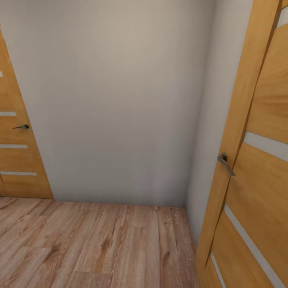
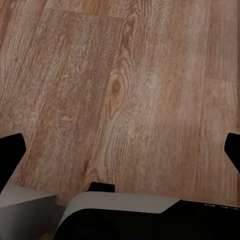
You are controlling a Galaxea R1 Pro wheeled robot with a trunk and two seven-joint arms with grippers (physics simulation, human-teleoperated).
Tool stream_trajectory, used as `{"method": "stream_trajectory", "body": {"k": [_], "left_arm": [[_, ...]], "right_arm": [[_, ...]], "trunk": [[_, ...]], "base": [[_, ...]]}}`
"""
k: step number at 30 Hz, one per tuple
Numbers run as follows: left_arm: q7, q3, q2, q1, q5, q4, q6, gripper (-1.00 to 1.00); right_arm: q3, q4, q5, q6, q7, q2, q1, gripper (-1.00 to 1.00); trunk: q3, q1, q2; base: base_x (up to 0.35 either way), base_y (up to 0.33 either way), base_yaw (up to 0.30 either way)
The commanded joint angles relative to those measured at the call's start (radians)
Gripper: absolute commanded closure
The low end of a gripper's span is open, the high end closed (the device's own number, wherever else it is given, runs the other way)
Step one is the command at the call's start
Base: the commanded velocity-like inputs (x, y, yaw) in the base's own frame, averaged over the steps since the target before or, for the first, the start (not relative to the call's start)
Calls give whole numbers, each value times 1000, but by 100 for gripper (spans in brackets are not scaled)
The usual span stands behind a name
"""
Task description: Move the two storage containers from the living room to the garage. In the garage, place one container on the floor and stack the other container on top of it (either order is fine).
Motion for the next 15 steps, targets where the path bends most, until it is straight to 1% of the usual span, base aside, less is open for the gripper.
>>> {"method": "stream_trajectory", "body": {"k": [1,15], "left_arm": [[2,-2,0,0,2,1,-4,-100],[1,-2,-2,0,2,1,-4,-100]], "right_arm": [[-1,1,2,-3,0,0,-1,-100],[-1,1,1,-3,0,0,-1,-100]], "trunk": [[-1,0,0],[-1,0,0]], "base": [[0,-77,0],[0,-10,0]]}}
